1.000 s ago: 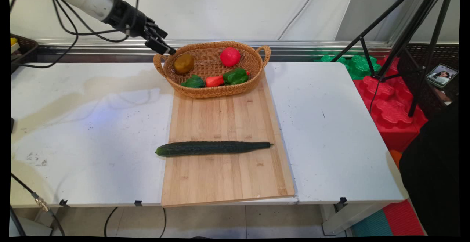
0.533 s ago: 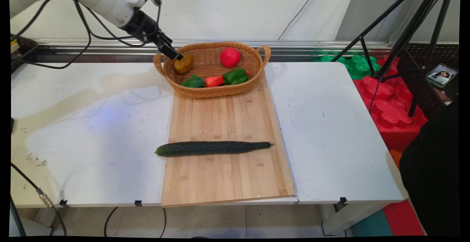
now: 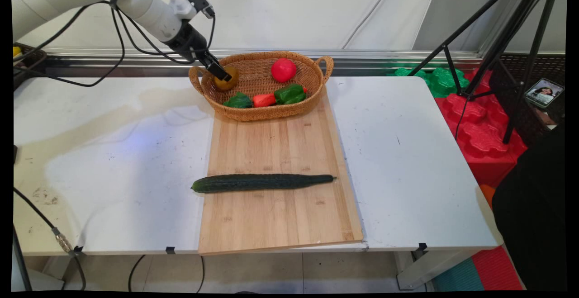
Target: Pick up the potato from the vegetable basket
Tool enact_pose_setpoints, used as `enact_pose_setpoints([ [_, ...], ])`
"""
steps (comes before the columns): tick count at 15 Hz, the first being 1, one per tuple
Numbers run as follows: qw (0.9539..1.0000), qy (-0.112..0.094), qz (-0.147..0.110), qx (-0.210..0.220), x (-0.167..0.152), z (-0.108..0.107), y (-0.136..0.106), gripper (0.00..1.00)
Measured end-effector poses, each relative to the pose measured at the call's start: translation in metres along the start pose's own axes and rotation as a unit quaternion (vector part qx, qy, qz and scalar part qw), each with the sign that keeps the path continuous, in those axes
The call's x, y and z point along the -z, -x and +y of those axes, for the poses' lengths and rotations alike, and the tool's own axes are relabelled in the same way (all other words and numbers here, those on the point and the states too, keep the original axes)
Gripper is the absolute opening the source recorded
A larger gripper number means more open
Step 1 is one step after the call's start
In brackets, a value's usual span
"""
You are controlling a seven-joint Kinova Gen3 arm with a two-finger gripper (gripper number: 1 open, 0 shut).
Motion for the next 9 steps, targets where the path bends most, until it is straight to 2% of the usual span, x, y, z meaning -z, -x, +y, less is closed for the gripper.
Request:
enact_pose_setpoints([
  [9, 0.9995, -0.021, -0.025, -0.004, -0.026, 0.008, -0.008, 1.0],
])
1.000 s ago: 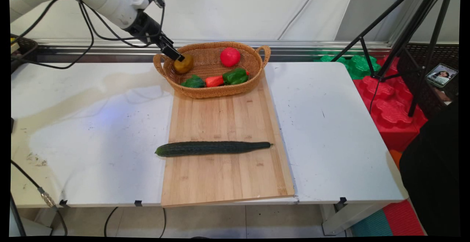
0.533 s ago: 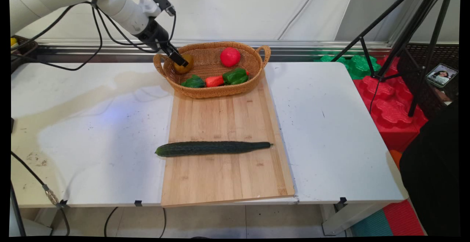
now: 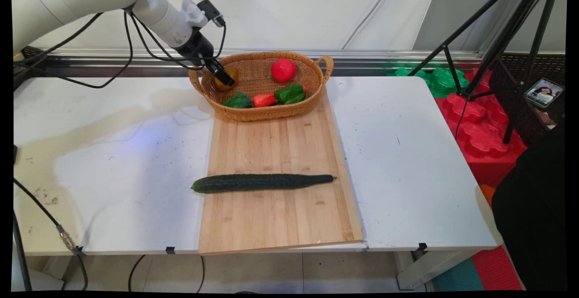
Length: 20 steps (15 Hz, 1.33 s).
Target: Pick up the potato from the vegetable basket, then place the picked object on the cutting board
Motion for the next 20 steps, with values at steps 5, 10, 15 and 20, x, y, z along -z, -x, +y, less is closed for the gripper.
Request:
enact_pose_setpoints([
  [5, 0.9999, -0.009, -0.008, -0.006, -0.01, 0.004, -0.003, 1.0],
  [10, 0.9996, -0.019, -0.013, -0.014, -0.019, 0.006, -0.005, 1.0],
  [15, 0.9994, -0.022, -0.015, -0.02, -0.024, 0.008, -0.007, 0.0],
  [20, 0.9993, -0.023, -0.015, -0.026, -0.028, 0.012, -0.007, 0.0],
])
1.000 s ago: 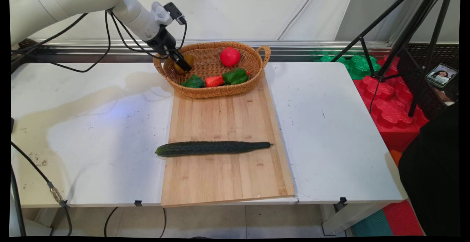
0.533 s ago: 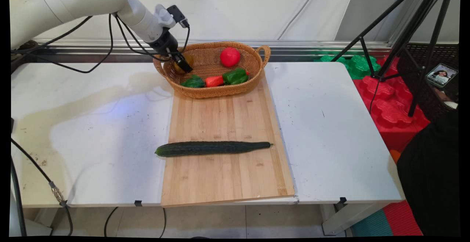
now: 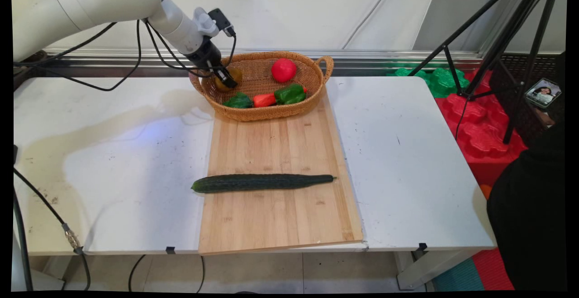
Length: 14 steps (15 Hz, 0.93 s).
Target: Place the picked object on the cutting board
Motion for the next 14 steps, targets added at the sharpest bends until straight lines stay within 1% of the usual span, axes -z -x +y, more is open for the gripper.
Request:
enact_pose_setpoints([
  [6, 1.0, -0.005, 0.002, -0.005, -0.001, 0.002, 0.0, 0.0],
  [10, 0.9998, -0.007, 0.019, -0.009, 0.007, 0.003, -0.006, 0.0],
  [14, 0.9991, -0.012, 0.039, -0.013, 0.022, 0.002, -0.009, 0.0],
])
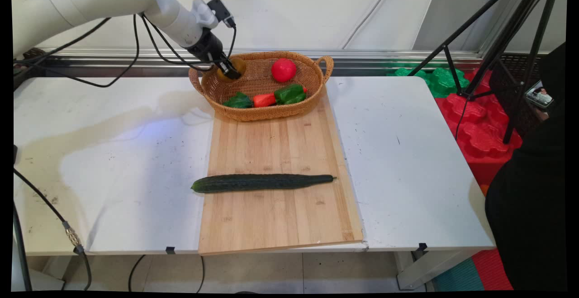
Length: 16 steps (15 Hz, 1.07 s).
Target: Place the picked object on the cutting board
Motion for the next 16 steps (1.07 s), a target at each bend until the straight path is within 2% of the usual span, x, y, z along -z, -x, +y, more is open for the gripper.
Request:
enact_pose_setpoints([
  [5, 0.9993, 0.002, 0.036, -0.009, 0.037, -0.001, 0.002, 0.0],
  [10, 0.9971, 0.023, 0.069, -0.021, 0.075, -0.002, 0.01, 0.0],
  [13, 0.9945, 0.045, 0.09, -0.031, 0.098, -0.002, 0.015, 0.0],
  [16, 0.9882, 0.085, 0.116, -0.052, 0.124, 0.0, 0.023, 0.0],
])
